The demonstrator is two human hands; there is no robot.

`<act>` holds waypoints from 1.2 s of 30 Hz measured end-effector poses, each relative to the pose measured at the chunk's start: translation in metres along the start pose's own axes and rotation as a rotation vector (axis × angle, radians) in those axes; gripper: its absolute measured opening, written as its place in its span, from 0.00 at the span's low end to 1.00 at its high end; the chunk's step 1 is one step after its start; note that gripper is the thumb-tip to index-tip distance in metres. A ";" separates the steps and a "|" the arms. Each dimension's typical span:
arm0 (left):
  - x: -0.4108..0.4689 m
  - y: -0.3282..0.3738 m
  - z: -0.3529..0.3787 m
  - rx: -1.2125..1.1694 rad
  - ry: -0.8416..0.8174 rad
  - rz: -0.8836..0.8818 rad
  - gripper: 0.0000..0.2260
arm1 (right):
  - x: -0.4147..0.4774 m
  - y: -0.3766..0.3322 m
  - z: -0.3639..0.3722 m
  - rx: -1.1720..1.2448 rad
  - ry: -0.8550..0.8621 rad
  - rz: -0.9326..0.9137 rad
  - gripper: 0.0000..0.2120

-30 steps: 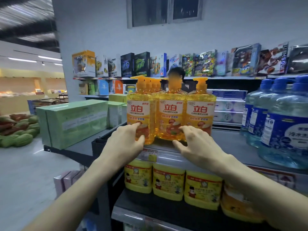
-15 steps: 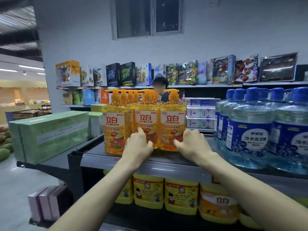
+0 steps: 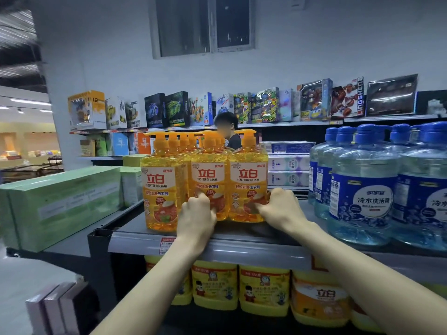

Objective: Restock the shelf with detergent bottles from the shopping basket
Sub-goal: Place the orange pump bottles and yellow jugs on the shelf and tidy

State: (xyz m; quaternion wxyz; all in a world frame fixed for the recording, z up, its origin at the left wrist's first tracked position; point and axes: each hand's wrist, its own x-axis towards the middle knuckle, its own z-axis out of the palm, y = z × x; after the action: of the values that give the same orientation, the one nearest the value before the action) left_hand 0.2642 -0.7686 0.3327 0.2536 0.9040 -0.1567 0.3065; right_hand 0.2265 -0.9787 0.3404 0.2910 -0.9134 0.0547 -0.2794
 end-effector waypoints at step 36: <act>-0.102 0.138 -0.036 0.133 -0.315 0.069 0.27 | -0.132 0.034 -0.127 -0.451 -0.195 -0.174 0.29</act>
State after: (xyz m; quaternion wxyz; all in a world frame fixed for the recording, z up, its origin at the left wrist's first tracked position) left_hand 0.1088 -0.8489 0.3421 0.1551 0.9497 -0.2047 0.1794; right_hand 0.0487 -1.0360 0.3439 0.0589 -0.9790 0.0082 -0.1947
